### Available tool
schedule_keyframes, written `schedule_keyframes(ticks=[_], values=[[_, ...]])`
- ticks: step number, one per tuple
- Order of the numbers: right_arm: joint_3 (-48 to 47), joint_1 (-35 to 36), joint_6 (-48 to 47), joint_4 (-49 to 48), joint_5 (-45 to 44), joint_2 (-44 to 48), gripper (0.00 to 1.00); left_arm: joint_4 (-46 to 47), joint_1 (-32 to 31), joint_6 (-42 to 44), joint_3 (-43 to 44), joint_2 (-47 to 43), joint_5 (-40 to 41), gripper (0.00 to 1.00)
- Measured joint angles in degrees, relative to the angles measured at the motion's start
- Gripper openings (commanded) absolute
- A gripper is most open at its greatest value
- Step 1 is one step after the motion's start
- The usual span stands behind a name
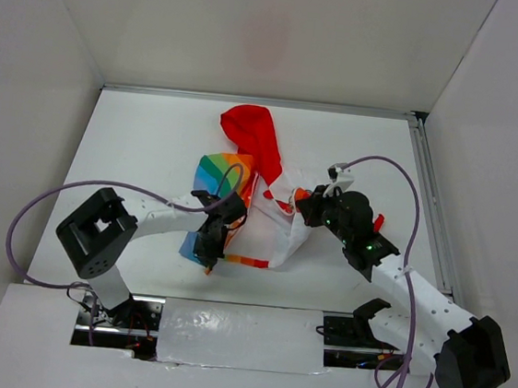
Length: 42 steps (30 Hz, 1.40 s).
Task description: Zip up the jacket
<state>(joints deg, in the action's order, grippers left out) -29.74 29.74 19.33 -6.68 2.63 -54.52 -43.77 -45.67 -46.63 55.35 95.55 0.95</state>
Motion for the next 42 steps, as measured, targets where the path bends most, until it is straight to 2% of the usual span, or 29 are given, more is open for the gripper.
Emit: schedule_keyframes(ticks=[4,7,11,15,22,28,38,42], values=[[0.20,0.13,0.61,0.11,0.74,1.38,0.00,3.61,-0.17,1.97,-0.22,-3.89,-0.66,0.00],[1.99,0.11,1.31,-1.03,1.77,5.38,0.00,7.39,-0.17,4.46,-0.17,-10.51,-2.19,0.00],[8.13,0.13,3.98,-6.60,5.99,11.69,0.00,14.51,-0.17,7.17,0.00,-20.46,-4.79,0.00],[11.23,0.42,6.49,-10.10,9.68,13.07,0.00,20.52,-0.17,7.63,0.59,-25.70,-5.53,0.00],[11.43,0.66,12.72,-14.25,14.08,15.06,0.00,30.16,-0.17,6.67,-0.22,-27.32,-5.53,0.00],[18.18,1.07,20.17,-26.18,17.53,16.65,0.00,35.93,-0.17,2.91,-2.45,-27.39,-3.82,0.00],[20.31,3.54,23.19,-31.63,16.44,18.47,0.00,42.29,-0.17,-4.68,-2.78,-26.95,-2.25,0.00],[21.99,3.89,24.04,-34.47,14.73,19.02,0.00,47.82,-0.17,-8.83,-7.80,-28.68,-3.26,0.00]])
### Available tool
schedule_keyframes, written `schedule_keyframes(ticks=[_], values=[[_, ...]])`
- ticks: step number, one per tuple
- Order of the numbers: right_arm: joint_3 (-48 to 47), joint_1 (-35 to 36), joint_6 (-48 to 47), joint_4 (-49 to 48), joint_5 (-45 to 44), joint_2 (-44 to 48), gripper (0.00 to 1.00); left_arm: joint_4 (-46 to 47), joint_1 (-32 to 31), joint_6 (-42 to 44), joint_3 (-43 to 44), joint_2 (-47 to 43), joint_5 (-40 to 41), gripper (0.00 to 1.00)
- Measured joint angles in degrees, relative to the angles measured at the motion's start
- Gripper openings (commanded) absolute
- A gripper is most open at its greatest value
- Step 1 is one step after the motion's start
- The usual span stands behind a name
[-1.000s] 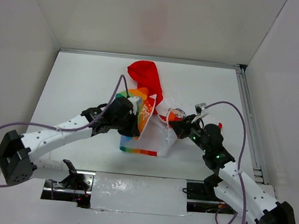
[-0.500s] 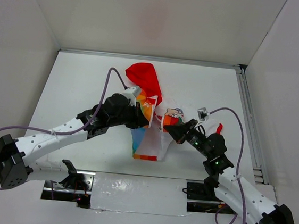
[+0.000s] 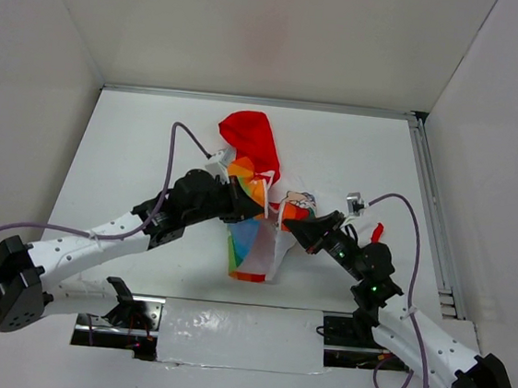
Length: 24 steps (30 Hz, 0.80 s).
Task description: Zip up the jacket
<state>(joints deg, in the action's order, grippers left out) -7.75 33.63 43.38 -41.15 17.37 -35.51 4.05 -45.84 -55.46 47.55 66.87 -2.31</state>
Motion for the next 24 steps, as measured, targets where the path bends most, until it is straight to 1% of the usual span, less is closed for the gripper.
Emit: schedule_keyframes(ticks=[2,4,13,24], values=[[0.42,0.04,0.39,-0.42,-0.66,-0.33,0.00,1.73,0.00,-1.75,-2.78,-1.22,-0.81,0.00],[0.59,0.15,0.55,-0.68,-1.36,-0.37,0.00,2.08,0.00,-2.64,-3.76,-1.97,-1.27,0.00],[0.57,0.28,0.72,-3.63,-2.78,-3.39,0.00,7.67,0.00,-4.92,-3.80,-2.34,-3.78,0.00],[0.48,0.37,0.72,-6.16,-2.01,-4.94,0.00,10.16,0.00,-4.76,-3.78,-1.05,-5.42,0.00]])
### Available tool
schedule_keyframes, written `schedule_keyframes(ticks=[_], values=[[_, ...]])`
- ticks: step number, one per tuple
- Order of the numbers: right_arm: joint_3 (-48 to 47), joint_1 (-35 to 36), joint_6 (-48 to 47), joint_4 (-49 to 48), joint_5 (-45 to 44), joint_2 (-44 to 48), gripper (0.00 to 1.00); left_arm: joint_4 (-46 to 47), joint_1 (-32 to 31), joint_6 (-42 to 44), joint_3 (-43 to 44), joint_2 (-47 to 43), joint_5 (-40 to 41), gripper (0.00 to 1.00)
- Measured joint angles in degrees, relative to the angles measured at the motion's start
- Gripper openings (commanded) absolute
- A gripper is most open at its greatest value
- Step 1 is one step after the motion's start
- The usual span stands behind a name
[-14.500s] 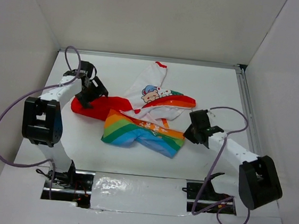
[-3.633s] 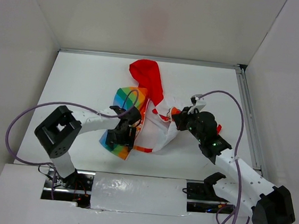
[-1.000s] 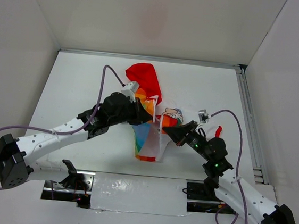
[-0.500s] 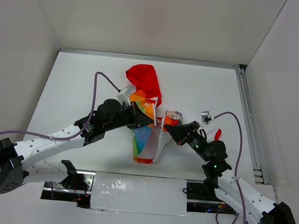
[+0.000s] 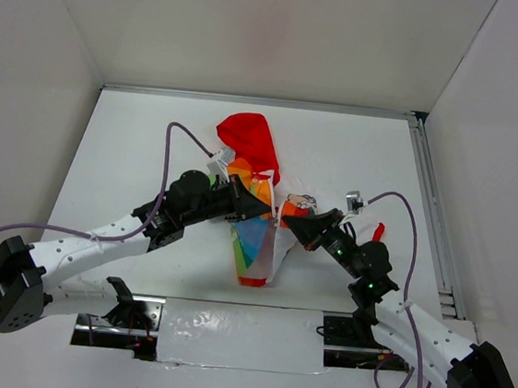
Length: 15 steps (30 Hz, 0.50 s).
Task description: Zip up the jacket
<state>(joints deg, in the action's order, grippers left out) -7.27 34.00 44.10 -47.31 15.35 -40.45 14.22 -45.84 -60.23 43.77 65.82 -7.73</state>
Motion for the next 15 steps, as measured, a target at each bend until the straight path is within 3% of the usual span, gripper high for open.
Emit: schedule_keyframes(ticks=[15], values=[[-0.13,0.00,-0.28,-0.09,0.07,0.74,0.00,0.00,0.00,1.36,0.59,0.11,-3.39,0.00]])
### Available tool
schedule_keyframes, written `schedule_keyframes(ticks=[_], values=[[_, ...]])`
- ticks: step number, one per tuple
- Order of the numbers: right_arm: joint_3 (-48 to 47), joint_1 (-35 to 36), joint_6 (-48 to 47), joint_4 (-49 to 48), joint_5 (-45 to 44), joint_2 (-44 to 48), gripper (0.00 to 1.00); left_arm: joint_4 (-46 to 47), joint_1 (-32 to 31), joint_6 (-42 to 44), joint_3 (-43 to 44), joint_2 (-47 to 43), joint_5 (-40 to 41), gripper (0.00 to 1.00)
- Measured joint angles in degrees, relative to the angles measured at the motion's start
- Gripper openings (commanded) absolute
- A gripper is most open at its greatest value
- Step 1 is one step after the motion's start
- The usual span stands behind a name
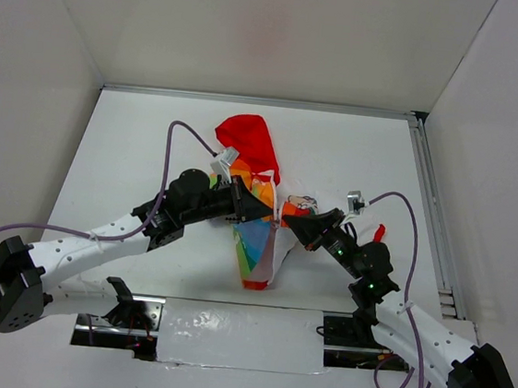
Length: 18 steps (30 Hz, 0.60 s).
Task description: Zip up the jacket
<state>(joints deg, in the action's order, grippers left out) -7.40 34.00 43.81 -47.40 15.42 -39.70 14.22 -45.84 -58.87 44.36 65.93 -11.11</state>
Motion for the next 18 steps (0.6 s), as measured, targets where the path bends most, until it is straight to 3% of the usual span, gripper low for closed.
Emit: schedule_keyframes(ticks=[18], values=[[-0.09,0.68,-1.73,1.62,2.05,3.28,0.00,-2.27,0.00,0.55,1.40,-0.02,1.22,0.00]])
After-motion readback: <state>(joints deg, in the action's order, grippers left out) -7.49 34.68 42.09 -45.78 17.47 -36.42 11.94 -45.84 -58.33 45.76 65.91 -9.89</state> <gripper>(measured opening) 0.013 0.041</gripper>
